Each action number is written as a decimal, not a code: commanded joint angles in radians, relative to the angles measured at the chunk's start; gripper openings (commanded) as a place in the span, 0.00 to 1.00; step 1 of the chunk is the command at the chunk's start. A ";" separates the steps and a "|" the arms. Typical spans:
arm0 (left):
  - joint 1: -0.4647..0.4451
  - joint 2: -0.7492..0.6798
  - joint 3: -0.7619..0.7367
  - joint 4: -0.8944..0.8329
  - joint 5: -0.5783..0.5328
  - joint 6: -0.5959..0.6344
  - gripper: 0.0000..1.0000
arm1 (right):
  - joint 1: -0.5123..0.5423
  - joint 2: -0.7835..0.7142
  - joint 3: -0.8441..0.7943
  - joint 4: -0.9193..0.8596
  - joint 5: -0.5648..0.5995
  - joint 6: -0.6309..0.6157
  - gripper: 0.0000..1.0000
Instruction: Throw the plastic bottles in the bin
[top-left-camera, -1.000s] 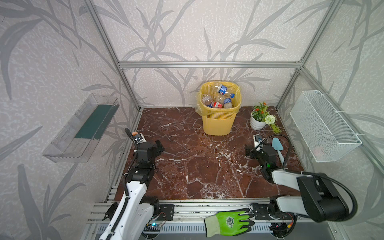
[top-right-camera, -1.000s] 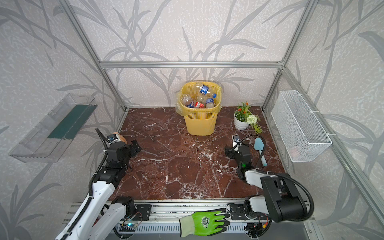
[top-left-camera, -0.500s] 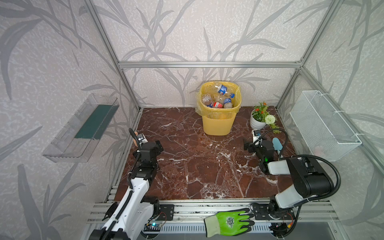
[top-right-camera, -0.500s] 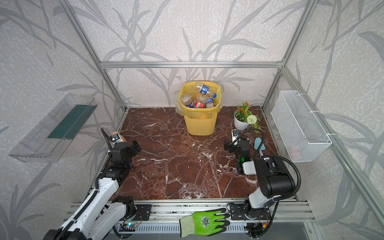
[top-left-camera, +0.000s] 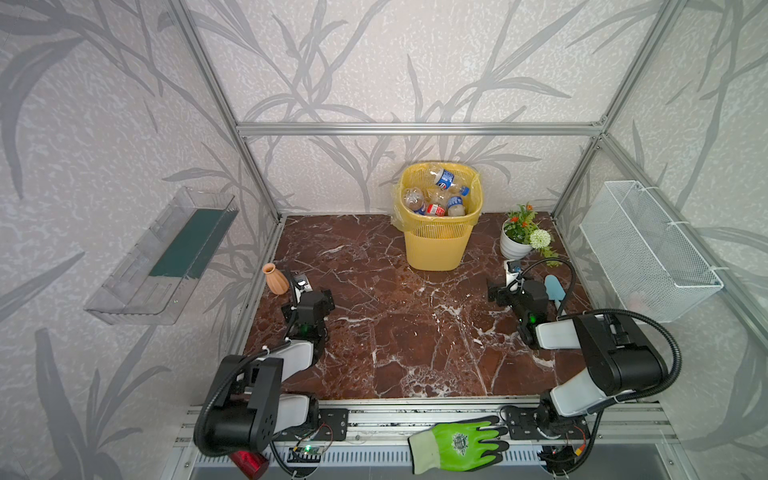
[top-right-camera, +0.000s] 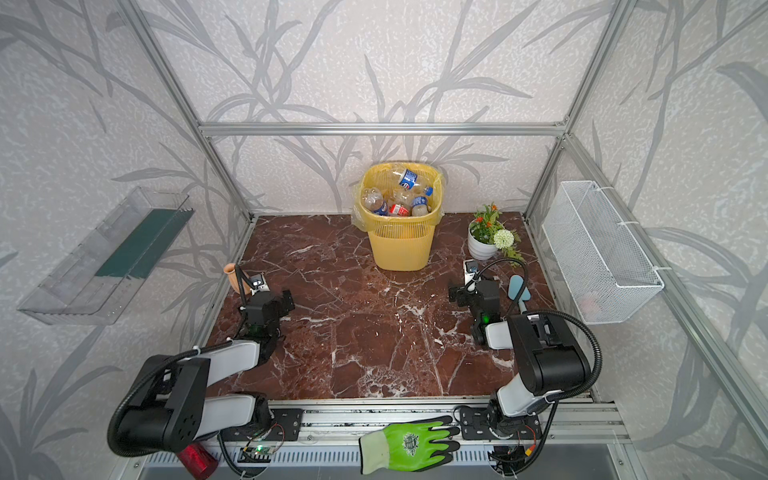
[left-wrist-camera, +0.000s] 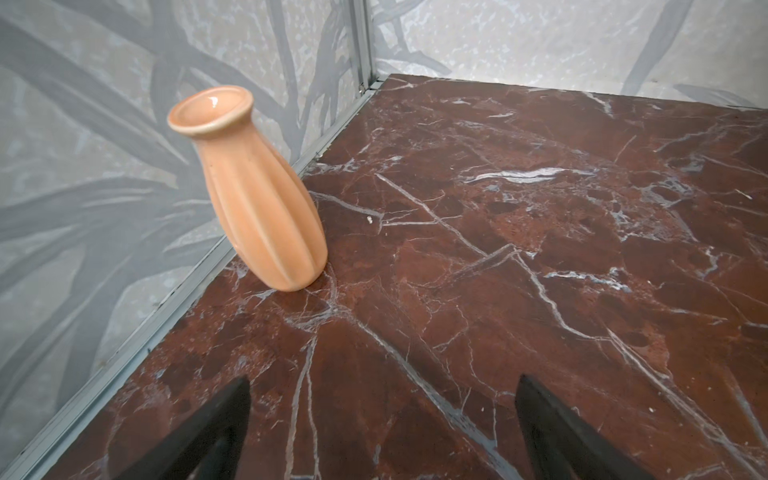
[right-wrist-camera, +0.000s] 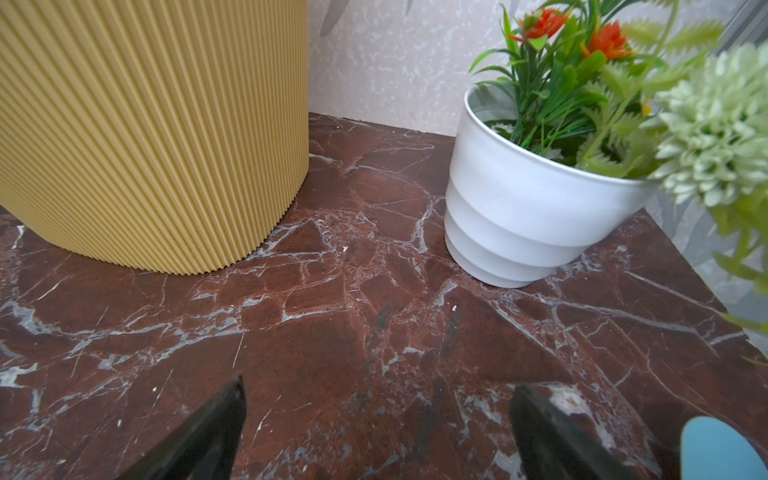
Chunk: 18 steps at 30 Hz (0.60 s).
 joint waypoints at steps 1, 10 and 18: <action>0.017 0.086 0.011 0.243 0.114 0.079 0.98 | -0.004 0.003 0.002 0.016 -0.004 0.005 0.99; 0.056 0.193 0.153 0.075 0.153 0.044 0.99 | -0.002 0.002 0.001 0.017 -0.003 0.006 0.99; 0.056 0.194 0.152 0.077 0.154 0.045 0.99 | -0.002 0.002 0.001 0.017 -0.002 0.005 0.99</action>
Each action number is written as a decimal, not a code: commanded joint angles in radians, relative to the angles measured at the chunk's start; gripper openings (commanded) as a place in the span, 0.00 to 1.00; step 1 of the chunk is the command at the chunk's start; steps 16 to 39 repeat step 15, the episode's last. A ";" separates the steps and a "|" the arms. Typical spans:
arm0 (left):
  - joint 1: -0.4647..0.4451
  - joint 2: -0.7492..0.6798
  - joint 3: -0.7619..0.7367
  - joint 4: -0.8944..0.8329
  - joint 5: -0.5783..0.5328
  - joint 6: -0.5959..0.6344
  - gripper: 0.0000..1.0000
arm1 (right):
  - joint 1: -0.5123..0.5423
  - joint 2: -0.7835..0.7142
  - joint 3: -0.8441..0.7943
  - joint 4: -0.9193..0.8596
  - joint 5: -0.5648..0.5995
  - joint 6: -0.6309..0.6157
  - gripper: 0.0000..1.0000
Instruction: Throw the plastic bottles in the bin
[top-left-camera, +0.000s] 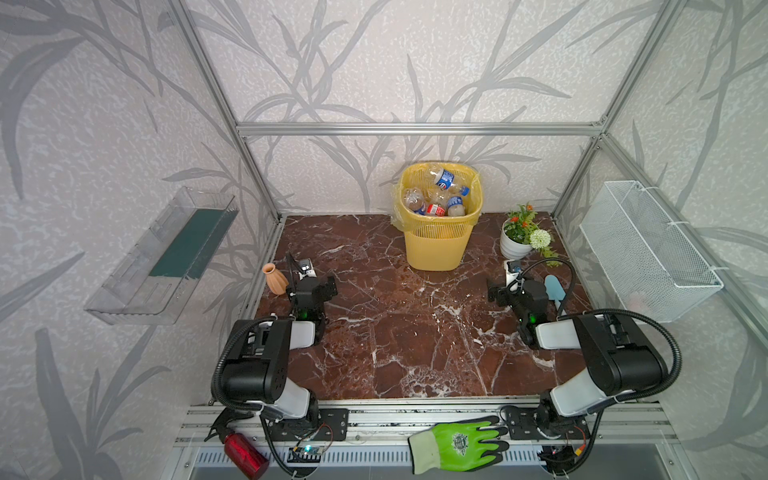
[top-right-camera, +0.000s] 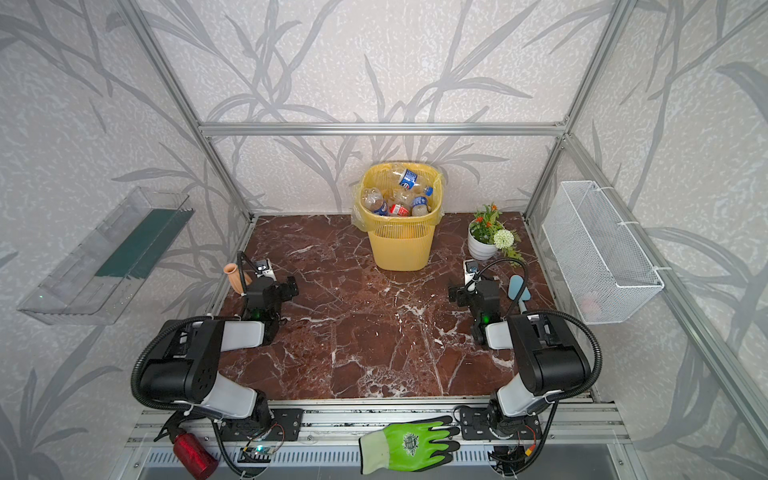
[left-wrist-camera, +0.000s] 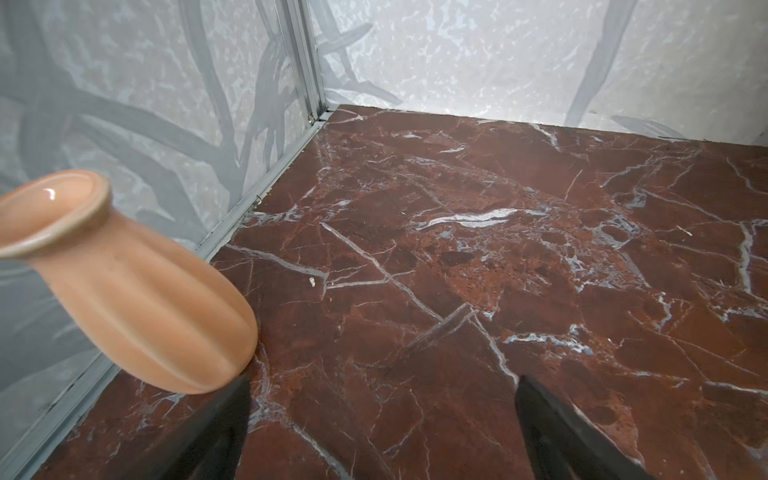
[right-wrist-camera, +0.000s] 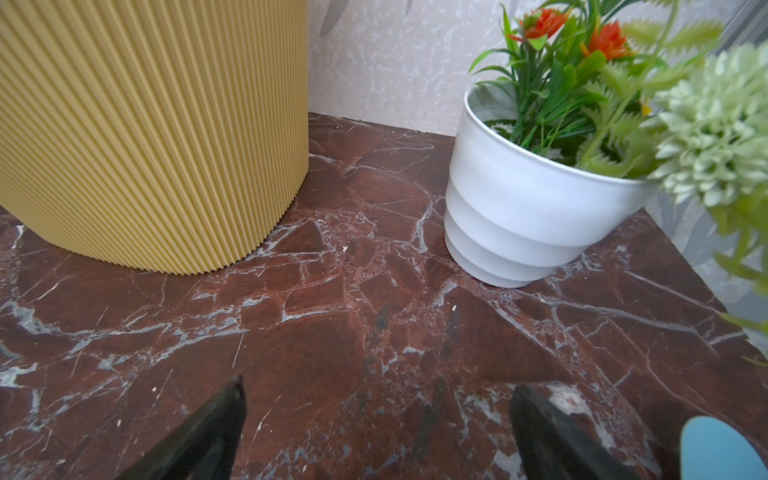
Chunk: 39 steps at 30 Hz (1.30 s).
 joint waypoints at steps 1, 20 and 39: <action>0.002 -0.006 0.004 -0.016 0.008 0.003 0.99 | -0.002 0.003 0.001 0.017 -0.003 0.005 0.99; 0.001 -0.006 0.002 -0.016 0.008 0.003 0.99 | -0.002 0.002 -0.002 0.021 0.003 0.006 0.99; 0.001 -0.006 0.002 -0.016 0.008 0.003 0.99 | -0.002 0.002 -0.002 0.021 0.003 0.006 0.99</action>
